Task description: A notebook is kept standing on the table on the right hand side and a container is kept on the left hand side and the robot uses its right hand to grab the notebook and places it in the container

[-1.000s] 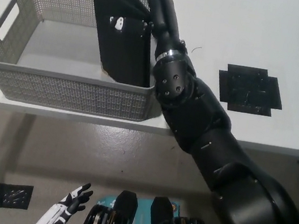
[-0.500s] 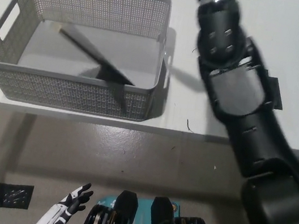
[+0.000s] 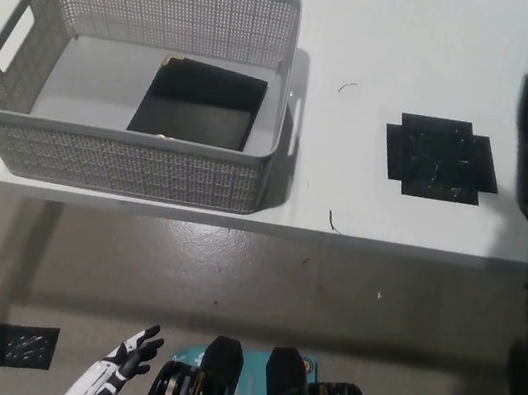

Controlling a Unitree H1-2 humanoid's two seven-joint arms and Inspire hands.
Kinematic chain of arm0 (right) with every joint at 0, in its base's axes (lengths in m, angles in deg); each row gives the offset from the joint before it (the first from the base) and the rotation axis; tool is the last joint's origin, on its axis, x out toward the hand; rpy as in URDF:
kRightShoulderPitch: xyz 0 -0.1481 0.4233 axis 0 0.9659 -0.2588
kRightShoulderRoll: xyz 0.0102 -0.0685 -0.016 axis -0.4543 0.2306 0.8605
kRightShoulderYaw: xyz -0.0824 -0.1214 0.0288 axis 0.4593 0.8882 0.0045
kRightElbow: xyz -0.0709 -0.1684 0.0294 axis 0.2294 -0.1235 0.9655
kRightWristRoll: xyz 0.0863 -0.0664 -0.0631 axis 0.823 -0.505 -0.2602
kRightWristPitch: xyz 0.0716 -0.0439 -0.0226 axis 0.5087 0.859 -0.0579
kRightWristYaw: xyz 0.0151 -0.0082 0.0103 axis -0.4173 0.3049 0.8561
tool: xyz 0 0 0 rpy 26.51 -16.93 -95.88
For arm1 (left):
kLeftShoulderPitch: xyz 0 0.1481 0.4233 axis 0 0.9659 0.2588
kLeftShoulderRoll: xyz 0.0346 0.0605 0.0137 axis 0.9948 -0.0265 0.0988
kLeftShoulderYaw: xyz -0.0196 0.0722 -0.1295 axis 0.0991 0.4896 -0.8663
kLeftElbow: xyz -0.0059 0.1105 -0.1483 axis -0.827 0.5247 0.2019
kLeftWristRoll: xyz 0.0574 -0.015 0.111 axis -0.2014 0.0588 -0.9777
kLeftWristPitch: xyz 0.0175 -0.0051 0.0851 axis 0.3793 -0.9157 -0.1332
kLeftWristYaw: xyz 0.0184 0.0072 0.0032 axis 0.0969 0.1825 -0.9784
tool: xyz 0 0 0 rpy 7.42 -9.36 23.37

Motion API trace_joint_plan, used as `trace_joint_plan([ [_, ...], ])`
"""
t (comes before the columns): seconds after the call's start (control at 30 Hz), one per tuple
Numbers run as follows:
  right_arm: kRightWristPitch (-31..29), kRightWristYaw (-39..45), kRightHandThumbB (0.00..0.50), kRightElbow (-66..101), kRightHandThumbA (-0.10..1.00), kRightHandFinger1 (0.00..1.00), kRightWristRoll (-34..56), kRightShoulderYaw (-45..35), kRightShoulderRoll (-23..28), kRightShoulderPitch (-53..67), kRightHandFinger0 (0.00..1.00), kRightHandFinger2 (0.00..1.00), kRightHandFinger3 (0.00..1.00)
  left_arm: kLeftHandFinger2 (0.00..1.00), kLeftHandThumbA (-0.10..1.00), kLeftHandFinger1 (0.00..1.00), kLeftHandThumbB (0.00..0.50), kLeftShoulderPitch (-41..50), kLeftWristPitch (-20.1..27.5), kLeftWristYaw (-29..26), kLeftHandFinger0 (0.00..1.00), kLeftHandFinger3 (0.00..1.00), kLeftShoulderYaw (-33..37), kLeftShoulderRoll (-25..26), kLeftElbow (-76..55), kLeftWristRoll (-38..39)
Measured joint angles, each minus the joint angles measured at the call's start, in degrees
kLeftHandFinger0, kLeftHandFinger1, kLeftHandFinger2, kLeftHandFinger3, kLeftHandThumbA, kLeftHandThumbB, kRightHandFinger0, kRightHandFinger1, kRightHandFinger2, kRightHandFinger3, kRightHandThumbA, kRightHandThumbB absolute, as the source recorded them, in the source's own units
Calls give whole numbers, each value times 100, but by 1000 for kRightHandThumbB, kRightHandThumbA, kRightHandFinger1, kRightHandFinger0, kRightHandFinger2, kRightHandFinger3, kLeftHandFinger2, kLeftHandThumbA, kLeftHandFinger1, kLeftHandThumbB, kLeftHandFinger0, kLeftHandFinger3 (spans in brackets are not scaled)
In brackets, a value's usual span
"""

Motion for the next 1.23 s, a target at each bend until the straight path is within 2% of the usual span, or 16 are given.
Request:
trace_joint_plan([
  [0.13, 92, 23, 448, 855, 1000, 1000, 133, -45, 13, 839, 1000, 1000, 1000, 1000, 1000, 1000, 254, 3, -7, 0, 1000, 1000, 0, 0, 28, 0],
  [0.17, 99, 27, 498, 998, 1000, 1000, 150, -45, 12, 1015, 1000, 1000, 1000, 1000, 1000, 1000, 245, 3, -7, 0, 1000, 1000, 0, 0, 35, 0],
  [0.33, 125, 52, 497, 2171, 1000, 1000, 281, 6, -30, 2661, 1000, 1000, 1000, 1000, 1000, 1000, 249, 5, -9, -1, 1000, 1000, -2, 0, 71, 0],
  [0.37, 125, 56, 466, 2315, 1000, 1000, 290, 29, -42, 2886, 1000, 1000, 1000, 1000, 1000, 1000, 253, 4, -9, 0, 1000, 1000, -1, 0, 76, 0],
  [0.43, 115, 70, 473, 2762, 1000, 1000, 332, 145, -78, 3604, 1000, 1000, 1000, 1000, 1000, 1000, 246, 4, -8, 0, 1000, 1000, -2, 0, 84, 0],
  [0.5, 68, 101, 451, 3242, 1000, 1000, 395, 353, -122, 4460, 1000, 1000, 1000, 1000, 1000, 1000, 241, 3, -7, 0, 1000, 1000, -5, 0, 92, 1],
  [0.53, 34, 114, 464, 3375, 1000, 1000, 407, 428, -141, 4718, 1000, 1000, 1000, 1000, 1000, 1000, 235, 3, -6, 0, 1000, 1000, -6, 0, 91, 2],
  [0.6, -96, 147, 389, 3628, 1000, 1000, 432, 662, -237, 5483, 1000, 1000, 1000, 1000, 1000, 1000, 256, 3, 1, 0, 1000, 1000, -21, 0, 92, 14],
  [0.63, -184, 166, 376, 3657, 1000, 1000, 430, 770, -308, 5852, 1000, 1000, 1000, 1000, 1000, 1000, 261, 2, 13, 0, 1000, 1000, -34, 0, 92, 24],
  [0.67, -281, 175, 429, 3628, 1000, 1000, 426, 842, -354, 6126, 1000, 1000, 1000, 1000, 1000, 1000, 268, 3, 21, -1, 1000, 1000, -49, -1, 94, 33],
  [0.83, -790, 246, 441, 2509, 1000, 1000, 424, 1051, -481, 6836, 1000, 1000, 1000, 1000, 1000, 1000, 285, 2, 71, -1, 1000, 1000, -122, -1, 100, 75],
  [0.9, -954, 272, 448, 1920, 1000, 1000, 410, 1072, -481, 6884, 1000, 1000, 1000, 1000, 1000, 1000, 310, 15, 88, -1, 1000, 1000, -153, -9, 104, 91],
  [1.0, -1184, 324, 454, 960, 1000, 1000, 411, 1071, -473, 6853, 1000, 1000, 1000, 1000, 1000, 1000, 315, 12, 106, -2, 1000, 1000, -216, -44, 109, 128],
  [1.13, -1497, 340, 438, -210, 1000, 1000, 408, 1051, -476, 6699, 1000, 1000, 1000, 1000, 1000, 1000, 292, 10, 144, -9, 1000, 1000, -300, -98, 108, 165],
  [1.23, -1589, 338, 456, -624, 1000, 1000, 408, 1032, -481, 6637, 1000, 1000, 1000, 1000, 1000, 1000, 285, 12, 165, -11, 1000, 1000, -319, -124, 105, 167],
])
